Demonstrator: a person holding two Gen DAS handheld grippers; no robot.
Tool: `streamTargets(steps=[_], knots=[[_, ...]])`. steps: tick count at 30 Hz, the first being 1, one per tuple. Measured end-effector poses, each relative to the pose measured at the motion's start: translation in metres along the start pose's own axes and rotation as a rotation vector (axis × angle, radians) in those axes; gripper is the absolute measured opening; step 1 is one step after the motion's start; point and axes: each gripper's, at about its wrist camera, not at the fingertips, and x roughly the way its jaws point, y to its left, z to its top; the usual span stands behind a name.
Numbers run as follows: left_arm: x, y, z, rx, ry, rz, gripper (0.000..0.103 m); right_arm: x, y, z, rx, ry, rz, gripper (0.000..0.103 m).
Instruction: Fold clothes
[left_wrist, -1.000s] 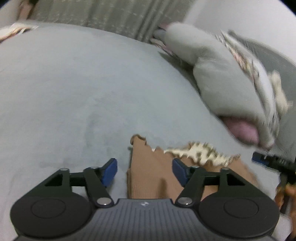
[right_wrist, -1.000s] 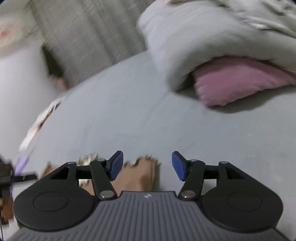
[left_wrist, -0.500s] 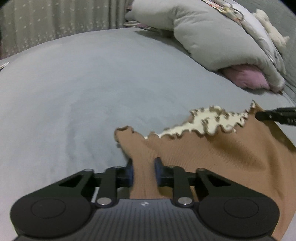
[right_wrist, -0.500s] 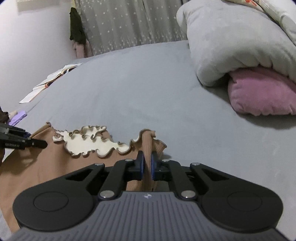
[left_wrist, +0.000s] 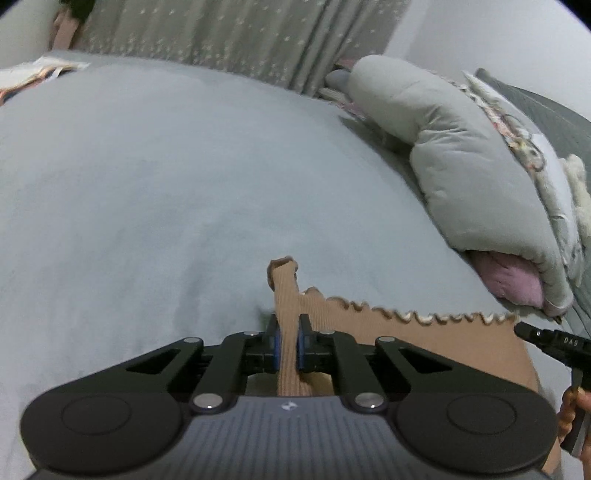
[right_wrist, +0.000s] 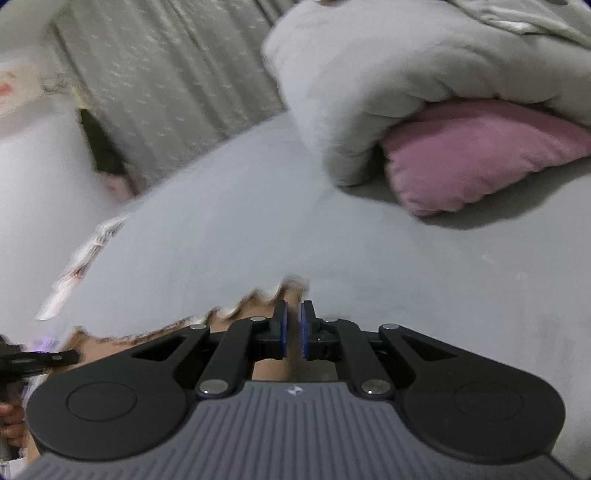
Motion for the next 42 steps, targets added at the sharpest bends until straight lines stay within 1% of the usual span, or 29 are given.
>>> streamTargets(steps=[3, 4, 6, 7, 8, 13, 14, 15, 18, 21, 22, 24, 26, 27, 28, 29, 30, 31, 32, 33, 34, 35, 36, 37, 38, 39, 40, 41, 42], knots=[[0.001, 0.009, 0.002, -0.050, 0.005, 0.002, 0.009, 0.005, -0.003, -0.007, -0.031, 0.025, -0.044, 0.007], [-0.003, 0.006, 0.000, -0.042, 0.000, 0.007, 0.009, 0.003, -0.002, -0.008, -0.043, 0.022, -0.043, 0.009], [-0.013, -0.002, -0.005, -0.020, -0.011, 0.018, 0.009, -0.004, 0.002, -0.011, -0.056, 0.027, 0.015, 0.019], [-0.018, -0.006, -0.007, -0.008, -0.017, 0.024, 0.009, -0.008, 0.004, -0.011, -0.053, 0.034, 0.033, 0.031], [-0.023, -0.010, -0.010, 0.003, -0.023, 0.030, 0.010, -0.011, 0.005, -0.012, -0.055, 0.037, 0.034, 0.036], [-0.048, -0.030, -0.021, 0.059, -0.053, 0.059, 0.011, -0.027, 0.023, -0.019, -0.133, 0.051, -0.016, 0.036], [-0.053, -0.034, -0.024, 0.071, -0.059, 0.065, 0.012, -0.032, 0.027, -0.021, -0.149, 0.053, -0.011, 0.036], [-0.058, -0.038, -0.026, 0.082, -0.065, 0.071, 0.016, -0.039, 0.034, -0.025, -0.176, 0.058, -0.001, 0.037], [-0.073, -0.050, -0.033, 0.116, -0.083, 0.088, 0.034, -0.062, 0.057, -0.037, -0.257, 0.070, 0.031, 0.039], [-0.088, -0.062, -0.040, 0.150, -0.100, 0.106, 0.034, -0.073, 0.084, -0.048, -0.290, 0.076, 0.077, 0.042], [-0.089, -0.073, -0.049, 0.137, -0.098, 0.090, 0.034, -0.074, 0.096, -0.055, -0.302, 0.084, 0.099, 0.042], [-0.083, -0.092, -0.064, 0.099, -0.086, 0.054, 0.034, -0.076, 0.118, -0.068, -0.326, 0.097, 0.133, 0.042], [-0.068, -0.107, -0.080, 0.093, -0.045, 0.052, 0.031, -0.071, 0.133, -0.091, -0.366, 0.124, 0.106, 0.042], [-0.061, -0.112, -0.086, 0.099, -0.024, 0.064, 0.027, -0.061, 0.135, -0.107, -0.396, 0.150, 0.055, 0.042], [-0.047, -0.114, -0.093, 0.130, -0.022, 0.116, 0.017, -0.054, 0.128, -0.119, -0.419, 0.150, 0.024, 0.041], [-0.040, -0.110, -0.094, 0.140, -0.024, 0.132, 0.015, -0.052, 0.120, -0.124, -0.424, 0.125, 0.029, 0.040], [-0.038, -0.098, -0.093, 0.109, -0.024, 0.112, 0.013, -0.052, 0.108, -0.124, -0.398, 0.097, 0.047, 0.039], [-0.037, -0.088, -0.088, 0.051, -0.015, 0.085, 0.007, -0.053, 0.096, -0.121, -0.351, 0.084, 0.054, 0.025], [-0.037, -0.081, -0.083, 0.013, -0.003, 0.077, 0.002, -0.054, 0.091, -0.116, -0.320, 0.091, 0.031, 0.011], [-0.037, -0.076, -0.079, -0.023, 0.010, 0.072, 0.001, -0.055, 0.090, -0.112, -0.310, 0.098, 0.009, 0.009], [-0.042, -0.071, -0.074, -0.052, 0.021, 0.062, 0.004, -0.057, 0.091, -0.109, -0.306, 0.107, -0.010, 0.010], [-0.053, -0.070, -0.072, -0.044, 0.013, 0.065, 0.007, -0.064, 0.093, -0.102, -0.292, 0.117, -0.049, 0.018], [-0.065, -0.069, -0.071, -0.031, 0.000, 0.071, 0.020, -0.079, 0.094, -0.096, -0.277, 0.114, -0.080, 0.028], [-0.085, -0.070, -0.075, 0.009, -0.035, 0.085, 0.037, -0.096, 0.094, -0.093, -0.268, 0.101, -0.097, 0.056], [-0.107, -0.072, -0.079, 0.053, -0.073, 0.101, 0.045, -0.111, 0.091, -0.091, -0.245, 0.093, -0.099, 0.080], [-0.126, -0.069, -0.089, 0.069, -0.088, 0.109, 0.059, -0.125, 0.085, -0.091, -0.212, 0.091, -0.087, 0.086], [-0.138, -0.065, -0.098, 0.064, -0.088, 0.106, 0.063, -0.138, 0.079, -0.092, -0.178, 0.088, -0.074, 0.088], [-0.146, -0.058, -0.106, 0.037, -0.077, 0.092, 0.063, -0.147, 0.072, -0.092, -0.137, 0.091, -0.060, 0.088], [-0.155, -0.051, -0.114, 0.007, -0.065, 0.077, 0.064, -0.151, 0.061, -0.094, -0.064, 0.101, -0.042, 0.088]])
